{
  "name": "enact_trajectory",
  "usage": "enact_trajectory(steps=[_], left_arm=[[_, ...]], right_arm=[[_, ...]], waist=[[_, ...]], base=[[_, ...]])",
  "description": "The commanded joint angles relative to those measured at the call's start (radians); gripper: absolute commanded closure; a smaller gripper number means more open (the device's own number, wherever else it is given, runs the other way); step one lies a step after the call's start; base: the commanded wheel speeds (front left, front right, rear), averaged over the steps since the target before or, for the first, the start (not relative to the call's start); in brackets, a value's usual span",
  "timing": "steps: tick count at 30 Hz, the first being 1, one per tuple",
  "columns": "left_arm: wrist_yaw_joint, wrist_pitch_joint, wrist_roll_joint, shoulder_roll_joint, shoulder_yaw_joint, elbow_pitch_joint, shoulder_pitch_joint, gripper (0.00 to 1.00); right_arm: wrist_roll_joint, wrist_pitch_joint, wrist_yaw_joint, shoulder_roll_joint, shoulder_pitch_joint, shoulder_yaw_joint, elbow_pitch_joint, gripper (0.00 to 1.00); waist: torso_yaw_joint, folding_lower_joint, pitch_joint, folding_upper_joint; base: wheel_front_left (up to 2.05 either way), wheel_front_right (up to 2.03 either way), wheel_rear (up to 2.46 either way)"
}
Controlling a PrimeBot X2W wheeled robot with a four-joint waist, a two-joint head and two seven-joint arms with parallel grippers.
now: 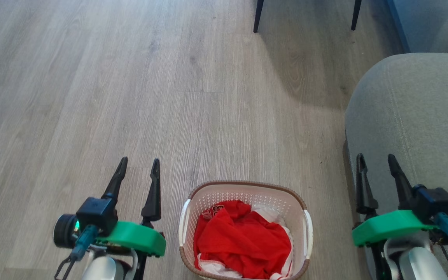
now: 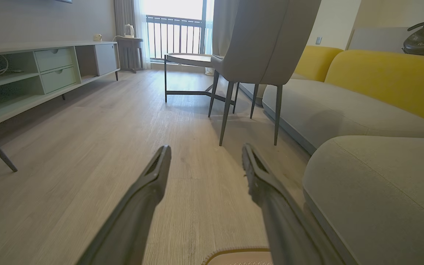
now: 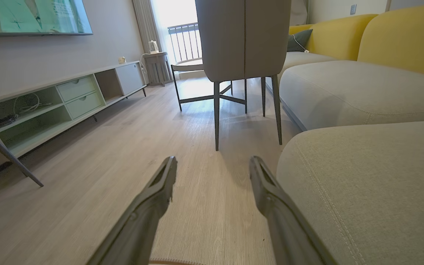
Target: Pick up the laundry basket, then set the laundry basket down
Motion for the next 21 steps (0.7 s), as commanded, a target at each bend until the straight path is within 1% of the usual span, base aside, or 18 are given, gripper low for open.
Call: enact_trajectory(steps=[1, 4, 8, 21], left_arm=[[0.002, -0.009, 0.003, -0.005, 0.036, -0.039, -0.035, 0.00], [0.013, -0.009, 0.000, -0.005, 0.035, -0.048, -0.031, 0.00], [0.015, -0.009, -0.005, -0.005, 0.029, -0.058, -0.029, 0.00], [0.007, -0.010, -0.024, -0.005, 0.028, -0.066, -0.028, 0.00]], right_arm=[[-0.011, -0.012, 0.007, -0.002, -0.023, 0.028, -0.031, 0.00], [-0.013, -0.012, 0.007, -0.002, -0.025, 0.030, -0.031, 0.00], [-0.009, -0.012, 0.007, -0.002, -0.027, 0.030, -0.033, 0.00], [-0.004, -0.012, 0.007, -0.002, -0.026, 0.047, -0.016, 0.00]], waist=[[-0.001, 0.0001, 0.000, 0.0000], [-0.007, 0.0001, -0.001, 0.0000], [-0.012, 0.0001, -0.002, 0.0000], [-0.020, 0.0001, -0.004, 0.0000]], base=[[0.00, 0.00, 0.00], [0.00, 0.00, 0.00], [0.00, 0.00, 0.00], [0.00, 0.00, 0.00]])
